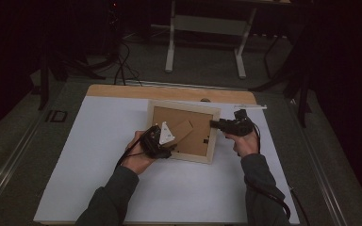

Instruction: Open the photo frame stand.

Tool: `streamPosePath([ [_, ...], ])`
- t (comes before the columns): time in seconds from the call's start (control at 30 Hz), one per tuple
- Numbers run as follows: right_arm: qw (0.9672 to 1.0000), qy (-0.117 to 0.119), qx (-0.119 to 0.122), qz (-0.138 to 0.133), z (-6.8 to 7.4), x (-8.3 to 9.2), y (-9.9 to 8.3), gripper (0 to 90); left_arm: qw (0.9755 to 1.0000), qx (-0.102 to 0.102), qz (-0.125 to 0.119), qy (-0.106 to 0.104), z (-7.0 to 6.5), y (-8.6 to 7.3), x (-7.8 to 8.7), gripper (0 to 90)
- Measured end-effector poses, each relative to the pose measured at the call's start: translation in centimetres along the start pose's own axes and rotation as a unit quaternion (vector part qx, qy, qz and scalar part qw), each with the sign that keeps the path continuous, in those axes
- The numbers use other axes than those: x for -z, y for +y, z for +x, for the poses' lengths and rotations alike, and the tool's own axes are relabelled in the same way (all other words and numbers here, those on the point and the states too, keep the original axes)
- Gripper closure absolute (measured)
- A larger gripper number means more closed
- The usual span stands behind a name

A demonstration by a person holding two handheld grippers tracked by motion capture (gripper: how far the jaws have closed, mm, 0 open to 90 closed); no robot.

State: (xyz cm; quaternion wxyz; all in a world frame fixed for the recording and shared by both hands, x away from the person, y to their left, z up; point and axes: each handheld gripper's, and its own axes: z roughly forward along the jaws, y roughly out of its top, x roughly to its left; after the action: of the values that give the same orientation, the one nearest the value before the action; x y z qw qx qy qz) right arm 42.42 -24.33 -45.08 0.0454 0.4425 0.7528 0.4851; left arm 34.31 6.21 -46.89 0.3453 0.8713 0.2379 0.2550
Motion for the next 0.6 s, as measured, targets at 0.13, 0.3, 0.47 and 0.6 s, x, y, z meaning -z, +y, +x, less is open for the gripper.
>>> streamPosePath([
  [0.13, 1.0000, 0.000, 0.002, -0.003, 0.0, 0.0, -0.1, 60.3, 0.9999, 0.009, 0.000, -0.010, 0.2, -0.1, 0.0, 42.7],
  [0.3, 1.0000, 0.000, 0.005, -0.005, 0.1, 0.1, -0.1, 60.4, 0.9979, 0.048, -0.010, -0.042, 1.1, -0.2, 0.0, 43.4],
  [0.47, 1.0000, 0.000, 0.007, -0.006, 0.2, 0.1, -0.1, 60.4, 0.9942, 0.077, -0.007, -0.074, 1.8, -0.3, -0.2, 42.0],
  [0.6, 0.9999, 0.001, 0.012, -0.008, 0.3, 0.2, 0.0, 60.6, 0.9919, 0.097, -0.008, -0.082, 2.2, -0.4, -0.3, 42.3],
])
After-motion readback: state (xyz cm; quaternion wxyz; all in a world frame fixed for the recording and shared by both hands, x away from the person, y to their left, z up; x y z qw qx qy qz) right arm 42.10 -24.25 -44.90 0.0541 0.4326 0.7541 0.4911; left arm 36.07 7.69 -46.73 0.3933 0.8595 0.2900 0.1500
